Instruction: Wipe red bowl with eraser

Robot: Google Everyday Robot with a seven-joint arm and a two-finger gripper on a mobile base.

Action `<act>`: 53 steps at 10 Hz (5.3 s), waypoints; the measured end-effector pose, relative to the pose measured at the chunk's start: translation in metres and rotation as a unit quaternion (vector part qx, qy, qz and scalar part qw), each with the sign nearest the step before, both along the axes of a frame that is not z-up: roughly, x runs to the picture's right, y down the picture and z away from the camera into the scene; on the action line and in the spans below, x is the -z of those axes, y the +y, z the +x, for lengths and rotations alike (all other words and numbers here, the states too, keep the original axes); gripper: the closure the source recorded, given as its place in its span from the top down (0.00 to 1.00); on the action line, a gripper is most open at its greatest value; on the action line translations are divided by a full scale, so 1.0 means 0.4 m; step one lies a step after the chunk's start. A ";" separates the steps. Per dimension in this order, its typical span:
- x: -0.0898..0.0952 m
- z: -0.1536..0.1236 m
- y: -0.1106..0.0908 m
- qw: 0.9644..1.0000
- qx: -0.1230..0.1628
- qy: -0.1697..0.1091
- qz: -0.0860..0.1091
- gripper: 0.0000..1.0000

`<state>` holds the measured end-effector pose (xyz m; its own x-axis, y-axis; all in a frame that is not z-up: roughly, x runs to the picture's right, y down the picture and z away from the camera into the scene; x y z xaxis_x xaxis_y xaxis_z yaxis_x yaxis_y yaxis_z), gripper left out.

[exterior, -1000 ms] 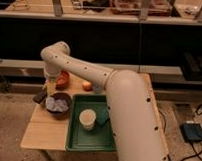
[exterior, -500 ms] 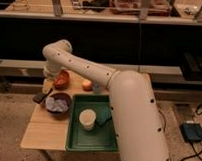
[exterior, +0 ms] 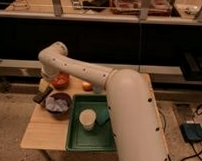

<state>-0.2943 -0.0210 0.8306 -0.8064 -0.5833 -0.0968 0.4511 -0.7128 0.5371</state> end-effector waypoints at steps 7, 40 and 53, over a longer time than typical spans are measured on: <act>-0.046 -0.026 -0.045 0.922 -0.368 0.118 -0.027 0.80; -0.109 -0.036 0.070 0.773 -0.476 0.249 -0.336 0.80; -0.143 -0.104 0.125 0.803 -0.417 0.286 -0.314 0.63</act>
